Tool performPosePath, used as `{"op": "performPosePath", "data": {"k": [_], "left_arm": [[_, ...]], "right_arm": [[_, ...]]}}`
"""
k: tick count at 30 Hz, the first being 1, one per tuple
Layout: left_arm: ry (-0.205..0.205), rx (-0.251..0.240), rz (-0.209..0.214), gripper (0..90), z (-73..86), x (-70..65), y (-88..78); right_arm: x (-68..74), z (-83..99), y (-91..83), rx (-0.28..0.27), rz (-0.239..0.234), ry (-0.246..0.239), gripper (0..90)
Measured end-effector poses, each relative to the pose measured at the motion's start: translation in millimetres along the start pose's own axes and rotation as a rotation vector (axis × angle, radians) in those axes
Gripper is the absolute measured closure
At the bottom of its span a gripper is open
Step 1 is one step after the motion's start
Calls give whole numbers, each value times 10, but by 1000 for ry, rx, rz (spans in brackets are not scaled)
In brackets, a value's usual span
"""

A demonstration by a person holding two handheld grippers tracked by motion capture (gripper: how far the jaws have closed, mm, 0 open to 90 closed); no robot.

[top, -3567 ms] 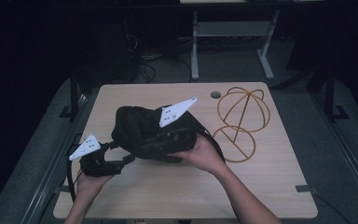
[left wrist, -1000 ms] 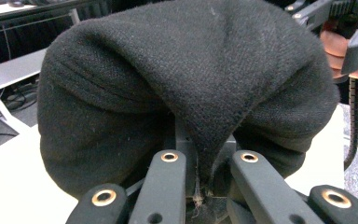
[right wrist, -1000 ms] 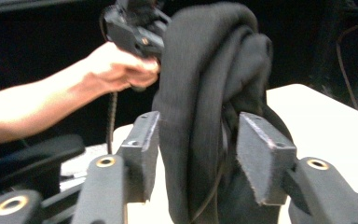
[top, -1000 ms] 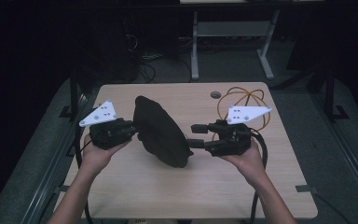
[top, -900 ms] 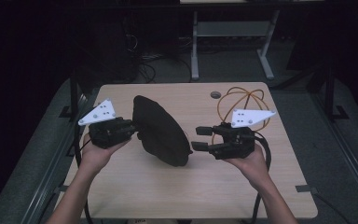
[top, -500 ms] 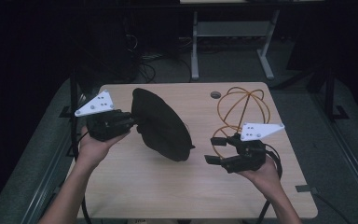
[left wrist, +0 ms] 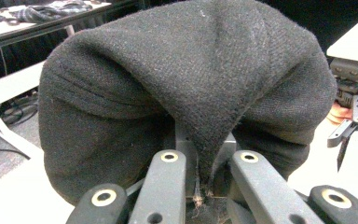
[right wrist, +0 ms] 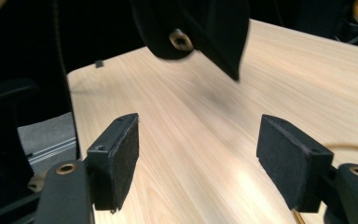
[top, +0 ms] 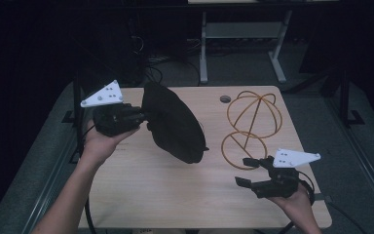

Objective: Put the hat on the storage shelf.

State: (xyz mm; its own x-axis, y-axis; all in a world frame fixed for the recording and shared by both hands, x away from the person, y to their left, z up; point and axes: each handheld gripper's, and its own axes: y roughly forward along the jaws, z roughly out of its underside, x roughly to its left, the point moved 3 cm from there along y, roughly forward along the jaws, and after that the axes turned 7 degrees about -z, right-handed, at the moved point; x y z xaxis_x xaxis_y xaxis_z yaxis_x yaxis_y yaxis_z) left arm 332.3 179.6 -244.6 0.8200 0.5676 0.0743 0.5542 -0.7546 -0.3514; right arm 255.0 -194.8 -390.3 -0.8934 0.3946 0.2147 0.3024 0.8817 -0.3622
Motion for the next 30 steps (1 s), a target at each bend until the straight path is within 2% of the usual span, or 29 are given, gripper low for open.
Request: {"op": "performPosePath", "data": {"k": [6, 10, 16, 23, 30], "left_arm": [[7, -3, 22, 864, -128, 20, 64], [17, 3, 40, 863, -213, 12, 119], [26, 13, 74, 863, -333, 17, 208], [26, 23, 109, 863, -480, 37, 329], [36, 34, 141, 863, -646, 22, 479]], "right_arm": [[-127, 233, -121, 12, 47, 55, 274], [-199, 337, -182, 27, 79, 68, 273], [-271, 412, -248, 46, 136, 66, 270], [-356, 481, -301, 46, 165, 91, 264], [-402, 529, -315, 50, 193, 90, 263]]}}
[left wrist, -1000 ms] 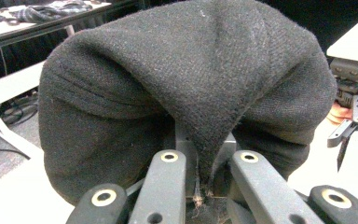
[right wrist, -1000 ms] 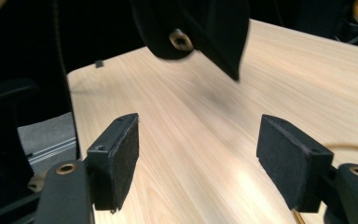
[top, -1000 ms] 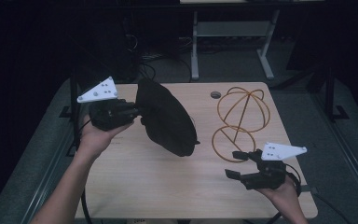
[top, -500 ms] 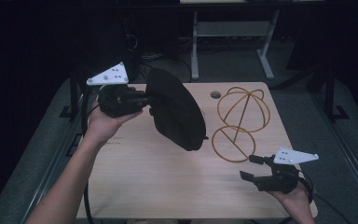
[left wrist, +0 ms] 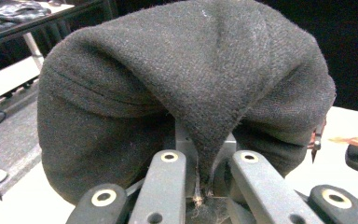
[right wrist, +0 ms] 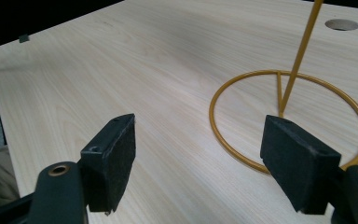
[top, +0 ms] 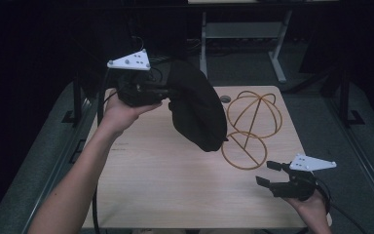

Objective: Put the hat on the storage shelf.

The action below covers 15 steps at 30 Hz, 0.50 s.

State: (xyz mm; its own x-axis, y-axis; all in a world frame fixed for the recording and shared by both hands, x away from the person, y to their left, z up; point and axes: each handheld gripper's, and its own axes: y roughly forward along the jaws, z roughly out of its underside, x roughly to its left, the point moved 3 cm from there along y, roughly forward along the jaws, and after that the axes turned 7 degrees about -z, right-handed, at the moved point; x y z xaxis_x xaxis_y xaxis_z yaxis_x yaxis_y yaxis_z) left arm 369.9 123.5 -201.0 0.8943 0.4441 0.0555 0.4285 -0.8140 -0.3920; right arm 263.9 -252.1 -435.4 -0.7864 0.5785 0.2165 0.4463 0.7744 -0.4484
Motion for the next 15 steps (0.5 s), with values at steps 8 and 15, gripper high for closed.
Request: {"op": "performPosePath", "data": {"k": [8, 15], "left_arm": [[17, 12, 37, 863, -178, -3, 208], [18, 31, 79, 862, -379, -8, 450]], "right_arm": [[-35, 36, -63, -27, 26, 22, 262], [-75, 72, -91, -32, 55, 35, 262]]}}
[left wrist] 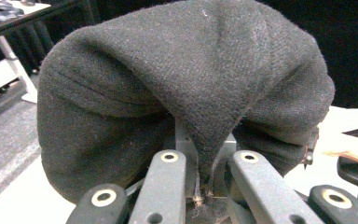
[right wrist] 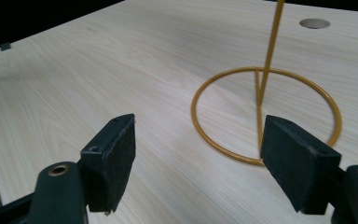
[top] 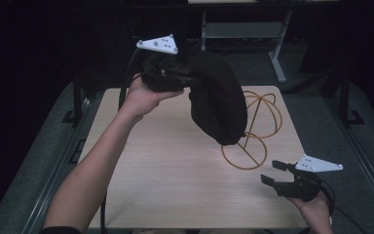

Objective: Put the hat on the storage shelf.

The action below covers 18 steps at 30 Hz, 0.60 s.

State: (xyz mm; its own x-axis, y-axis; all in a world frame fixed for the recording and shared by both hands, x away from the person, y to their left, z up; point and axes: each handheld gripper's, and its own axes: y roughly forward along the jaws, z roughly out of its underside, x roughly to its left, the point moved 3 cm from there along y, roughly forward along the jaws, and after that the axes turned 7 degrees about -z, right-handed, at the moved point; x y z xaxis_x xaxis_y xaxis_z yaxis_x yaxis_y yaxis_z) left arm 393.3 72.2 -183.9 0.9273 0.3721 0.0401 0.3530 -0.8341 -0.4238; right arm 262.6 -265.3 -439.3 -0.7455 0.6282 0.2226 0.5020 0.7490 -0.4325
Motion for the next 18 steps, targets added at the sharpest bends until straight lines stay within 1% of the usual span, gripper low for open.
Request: {"op": "performPosePath", "data": {"k": [3, 5, 7, 9, 10, 11, 12, 14, 16, 17, 18], "left_arm": [[6, 30, 24, 862, -109, 2, 141], [8, 54, 46, 861, -197, -4, 267], [5, 81, 68, 861, -293, -12, 431], [-5, 103, 80, 861, -362, -7, 595], [-19, 117, 86, 860, -388, 2, 688], [-35, 133, 96, 860, -402, 11, 762], [-66, 161, 106, 859, -424, 29, 899], [-111, 199, 101, 858, -437, 55, 1145], [-177, 235, 99, 856, -421, 73, 1414], [-206, 243, 109, 854, -407, 81, 1545], [-249, 247, 114, 849, -388, 86, 1662]], "right_arm": [[-32, 10, -28, -9, 9, 7, 262], [-42, 13, -38, -15, 10, 13, 262], [-43, 14, -36, -14, 9, 13, 262], [-50, 14, -36, -18, 7, 17, 262], [-57, 17, -37, -20, 6, 17, 262], [-59, 21, -40, -21, 6, 23, 263], [-65, 24, -41, -22, 6, 24, 263], [-82, 36, -49, -25, 4, 31, 265], [-93, 48, -57, -27, 3, 40, 265], [-101, 52, -57, -27, 3, 38, 266], [-107, 58, -55, -24, 2, 41, 267]]}}
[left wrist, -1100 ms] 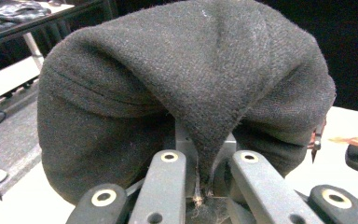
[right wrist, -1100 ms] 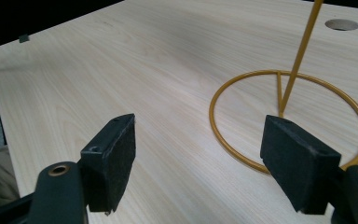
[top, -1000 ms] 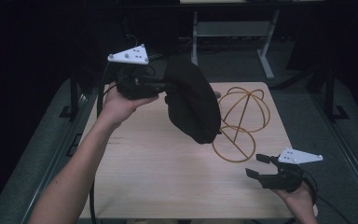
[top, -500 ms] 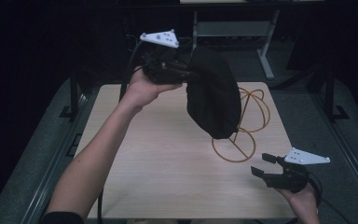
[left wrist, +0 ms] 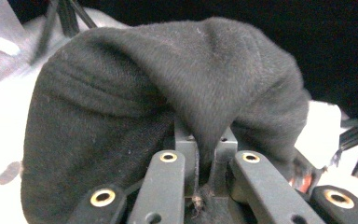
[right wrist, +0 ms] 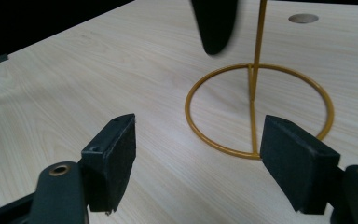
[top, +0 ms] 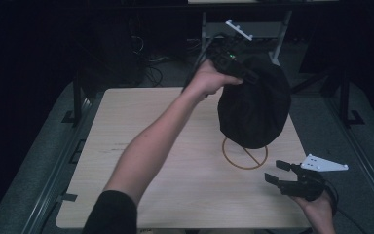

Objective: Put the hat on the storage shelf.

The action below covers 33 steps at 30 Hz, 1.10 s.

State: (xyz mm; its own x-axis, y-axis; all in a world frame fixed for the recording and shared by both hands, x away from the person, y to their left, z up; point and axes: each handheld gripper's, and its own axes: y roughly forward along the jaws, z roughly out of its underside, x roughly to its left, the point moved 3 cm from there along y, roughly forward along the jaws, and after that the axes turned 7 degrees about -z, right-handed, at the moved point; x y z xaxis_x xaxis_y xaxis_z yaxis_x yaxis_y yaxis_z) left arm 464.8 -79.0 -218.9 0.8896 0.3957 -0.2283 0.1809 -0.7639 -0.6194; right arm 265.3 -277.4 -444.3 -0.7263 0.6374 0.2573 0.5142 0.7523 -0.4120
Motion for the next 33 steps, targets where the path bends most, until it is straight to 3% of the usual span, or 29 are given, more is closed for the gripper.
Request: {"op": "performPosePath", "data": {"k": [1, 3, 5, 6, 10, 20, 33], "left_arm": [[-48, -10, 13, 815, -11, 18, 103], [-120, -10, 25, 639, -16, 52, 256], [-148, 11, 34, 574, 7, 77, 363], [-150, -12, 43, 547, 10, 78, 375], [-122, -53, 28, 443, 13, 67, 292], [-34, -63, -17, 419, 176, 94, 33], [5, -55, -53, 409, 324, 96, -89]], "right_arm": [[-7, 5, 5, 0, 0, 1, 267], [-11, 15, 11, 6, -3, 5, 268], [-5, 18, 5, 5, -3, 6, 269], [-3, 18, 4, 2, -4, 7, 269], [1, 30, -7, 3, -6, 5, 277], [24, 21, 19, 11, -1, -6, 274], [30, 29, 33, 21, -2, -11, 272]]}}
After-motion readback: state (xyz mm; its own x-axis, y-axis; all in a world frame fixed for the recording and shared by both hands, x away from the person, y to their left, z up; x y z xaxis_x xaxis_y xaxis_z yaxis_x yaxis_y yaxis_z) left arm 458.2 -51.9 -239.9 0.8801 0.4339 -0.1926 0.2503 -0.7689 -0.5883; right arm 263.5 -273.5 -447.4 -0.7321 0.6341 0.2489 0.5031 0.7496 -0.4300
